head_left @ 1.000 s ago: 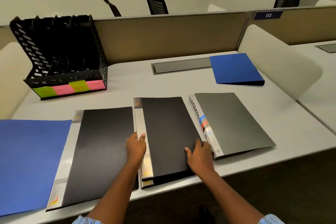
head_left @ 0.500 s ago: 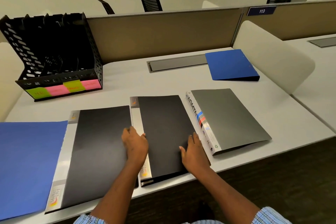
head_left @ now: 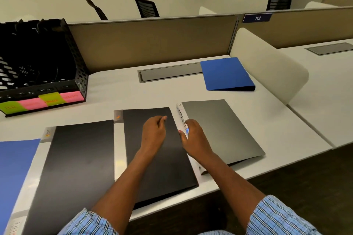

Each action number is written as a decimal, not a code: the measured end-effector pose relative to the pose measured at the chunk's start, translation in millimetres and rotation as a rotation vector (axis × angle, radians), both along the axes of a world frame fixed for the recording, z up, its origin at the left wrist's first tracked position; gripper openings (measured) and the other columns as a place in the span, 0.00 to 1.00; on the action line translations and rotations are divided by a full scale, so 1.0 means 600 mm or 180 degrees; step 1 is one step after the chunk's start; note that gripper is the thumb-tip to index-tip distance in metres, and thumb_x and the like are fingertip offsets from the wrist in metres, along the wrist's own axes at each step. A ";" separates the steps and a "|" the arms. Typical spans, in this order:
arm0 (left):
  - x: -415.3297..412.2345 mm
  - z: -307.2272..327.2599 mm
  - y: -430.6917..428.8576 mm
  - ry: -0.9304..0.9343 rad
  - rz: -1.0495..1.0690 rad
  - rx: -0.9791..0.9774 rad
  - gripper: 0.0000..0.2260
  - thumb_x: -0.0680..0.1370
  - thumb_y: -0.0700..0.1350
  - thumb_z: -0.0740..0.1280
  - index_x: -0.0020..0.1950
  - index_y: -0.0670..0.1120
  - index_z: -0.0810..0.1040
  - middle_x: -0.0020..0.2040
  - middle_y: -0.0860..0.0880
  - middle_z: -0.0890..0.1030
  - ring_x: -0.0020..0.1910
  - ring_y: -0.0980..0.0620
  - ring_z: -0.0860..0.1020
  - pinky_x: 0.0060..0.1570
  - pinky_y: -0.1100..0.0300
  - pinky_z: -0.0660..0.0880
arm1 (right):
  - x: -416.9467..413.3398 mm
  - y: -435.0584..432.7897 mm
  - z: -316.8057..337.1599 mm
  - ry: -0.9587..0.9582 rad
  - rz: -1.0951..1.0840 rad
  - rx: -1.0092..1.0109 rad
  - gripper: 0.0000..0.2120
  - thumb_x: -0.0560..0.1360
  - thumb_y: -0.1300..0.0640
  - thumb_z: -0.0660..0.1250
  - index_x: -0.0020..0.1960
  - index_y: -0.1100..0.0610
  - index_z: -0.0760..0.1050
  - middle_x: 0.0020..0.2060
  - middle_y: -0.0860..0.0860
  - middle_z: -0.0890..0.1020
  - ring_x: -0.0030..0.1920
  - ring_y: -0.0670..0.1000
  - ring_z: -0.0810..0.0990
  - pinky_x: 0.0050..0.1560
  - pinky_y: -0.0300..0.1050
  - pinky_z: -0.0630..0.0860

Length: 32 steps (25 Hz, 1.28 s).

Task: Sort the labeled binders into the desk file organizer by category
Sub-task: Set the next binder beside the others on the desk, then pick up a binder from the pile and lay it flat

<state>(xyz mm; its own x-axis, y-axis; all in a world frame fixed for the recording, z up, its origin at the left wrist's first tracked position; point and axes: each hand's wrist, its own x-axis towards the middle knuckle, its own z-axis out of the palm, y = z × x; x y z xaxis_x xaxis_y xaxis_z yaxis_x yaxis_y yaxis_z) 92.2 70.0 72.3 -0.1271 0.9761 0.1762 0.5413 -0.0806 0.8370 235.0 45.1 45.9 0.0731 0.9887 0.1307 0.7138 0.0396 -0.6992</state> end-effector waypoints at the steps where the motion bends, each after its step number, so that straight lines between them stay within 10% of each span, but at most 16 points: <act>1: 0.019 0.002 0.013 -0.0023 0.0016 -0.0045 0.13 0.80 0.46 0.62 0.38 0.45 0.78 0.30 0.50 0.75 0.28 0.56 0.71 0.29 0.68 0.65 | 0.023 0.018 0.003 0.0024 -0.0006 0.0039 0.20 0.78 0.51 0.65 0.67 0.59 0.68 0.64 0.56 0.73 0.63 0.54 0.74 0.58 0.39 0.72; 15: 0.408 0.014 0.240 0.0377 0.0216 -0.0500 0.15 0.80 0.49 0.61 0.43 0.39 0.79 0.37 0.45 0.79 0.37 0.50 0.73 0.34 0.61 0.65 | 0.445 0.304 -0.024 0.0556 -0.0485 -0.0271 0.25 0.78 0.52 0.65 0.70 0.63 0.65 0.67 0.59 0.71 0.67 0.58 0.69 0.66 0.48 0.67; 32: 0.555 -0.022 0.408 0.0665 -0.0088 -0.1034 0.18 0.79 0.54 0.62 0.60 0.43 0.78 0.54 0.47 0.80 0.47 0.54 0.74 0.47 0.64 0.67 | 0.634 0.526 -0.079 0.1192 -0.1897 -0.1569 0.36 0.71 0.41 0.71 0.66 0.66 0.64 0.64 0.63 0.67 0.60 0.61 0.74 0.57 0.53 0.74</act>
